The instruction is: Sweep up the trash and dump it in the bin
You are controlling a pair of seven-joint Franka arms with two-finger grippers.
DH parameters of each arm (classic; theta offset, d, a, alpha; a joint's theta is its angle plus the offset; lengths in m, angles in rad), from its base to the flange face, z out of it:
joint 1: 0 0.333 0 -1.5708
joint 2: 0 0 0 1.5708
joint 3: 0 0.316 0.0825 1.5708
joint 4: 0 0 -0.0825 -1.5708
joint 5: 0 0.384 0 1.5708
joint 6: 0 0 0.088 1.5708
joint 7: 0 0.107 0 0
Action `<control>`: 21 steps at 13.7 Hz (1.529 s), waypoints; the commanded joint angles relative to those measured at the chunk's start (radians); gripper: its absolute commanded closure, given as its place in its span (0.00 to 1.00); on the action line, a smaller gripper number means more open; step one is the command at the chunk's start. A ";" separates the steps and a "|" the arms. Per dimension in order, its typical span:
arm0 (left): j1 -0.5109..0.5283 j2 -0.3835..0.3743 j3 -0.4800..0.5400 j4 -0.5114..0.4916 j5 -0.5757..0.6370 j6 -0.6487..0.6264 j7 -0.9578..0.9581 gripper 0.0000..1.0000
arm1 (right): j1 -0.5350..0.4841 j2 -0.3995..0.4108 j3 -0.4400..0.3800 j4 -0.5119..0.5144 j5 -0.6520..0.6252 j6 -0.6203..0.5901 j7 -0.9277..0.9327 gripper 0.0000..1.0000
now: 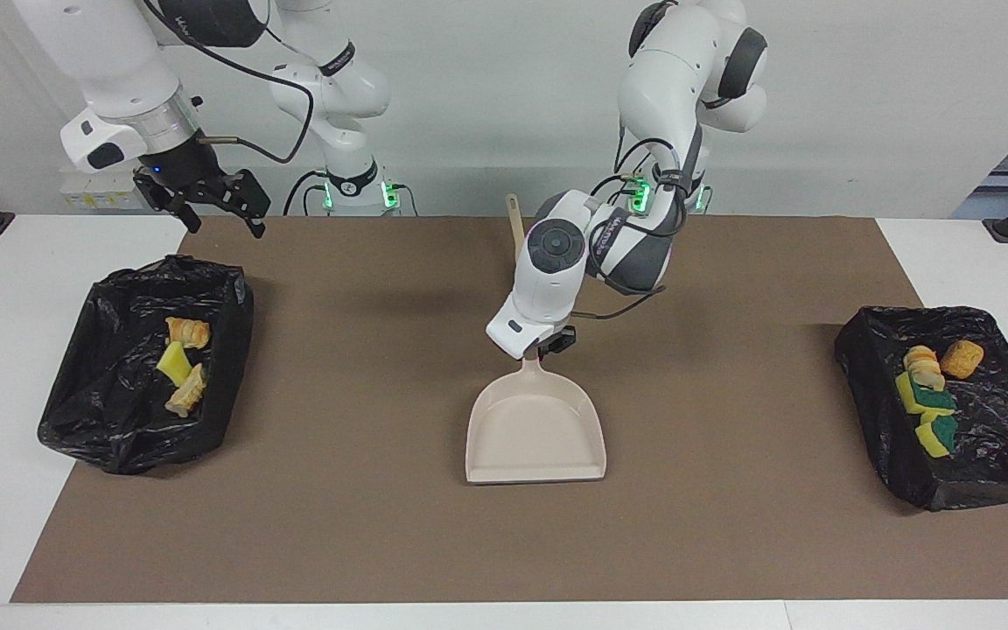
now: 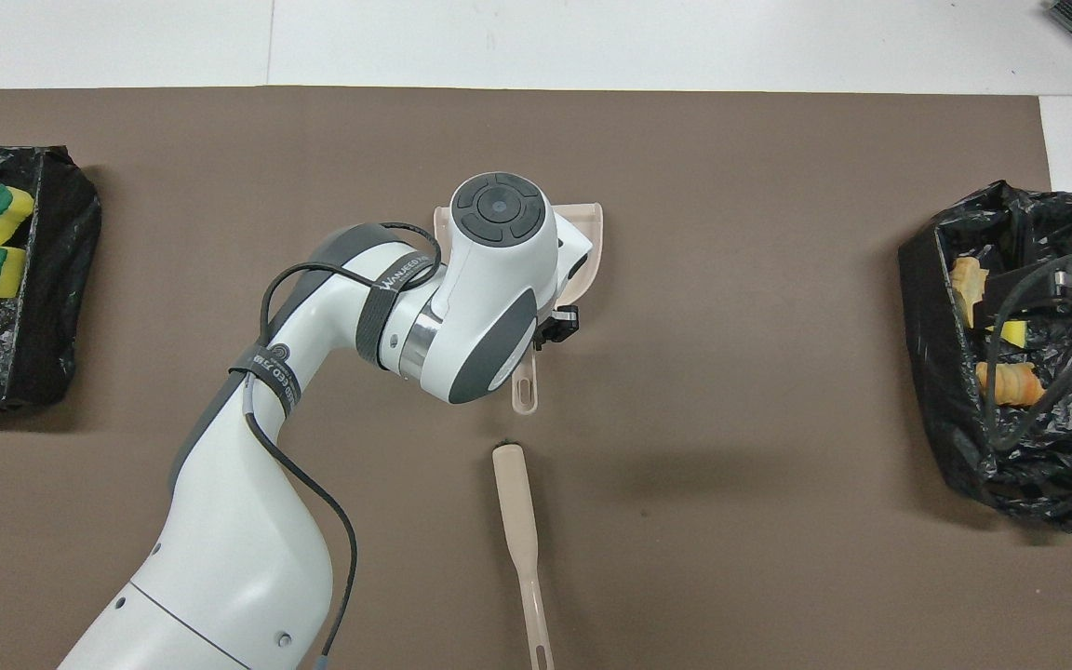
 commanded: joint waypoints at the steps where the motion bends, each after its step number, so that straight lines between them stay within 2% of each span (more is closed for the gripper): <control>1: 0.002 -0.018 0.016 -0.004 -0.008 0.014 0.074 0.00 | -0.004 -0.009 0.001 -0.009 0.018 0.015 -0.013 0.00; 3: 0.067 -0.091 0.016 -0.039 -0.008 0.009 0.141 0.00 | -0.004 -0.009 0.001 -0.009 0.019 0.015 -0.015 0.00; 6: 0.166 -0.234 0.027 -0.180 -0.004 0.014 0.258 0.00 | -0.004 -0.009 0.001 -0.009 0.019 0.015 -0.015 0.00; 11: 0.374 -0.400 0.030 -0.275 0.018 -0.023 0.498 0.00 | -0.004 -0.009 0.001 -0.009 0.018 0.015 -0.013 0.00; 15: 0.496 -0.503 0.033 -0.251 0.024 -0.130 0.678 0.00 | -0.004 -0.009 0.001 -0.009 0.018 0.015 -0.013 0.00; 17: 0.548 -0.526 0.033 -0.196 0.025 -0.213 0.762 0.00 | -0.004 -0.009 0.001 -0.009 0.018 0.015 -0.013 0.00; 19: 0.574 -0.537 0.041 -0.139 0.025 -0.311 0.824 0.00 | -0.004 -0.009 0.001 -0.009 0.018 0.015 -0.015 0.00; 21: 0.577 -0.613 0.041 -0.151 0.025 -0.374 0.826 0.00 | -0.004 -0.009 0.001 -0.009 0.018 0.015 -0.015 0.00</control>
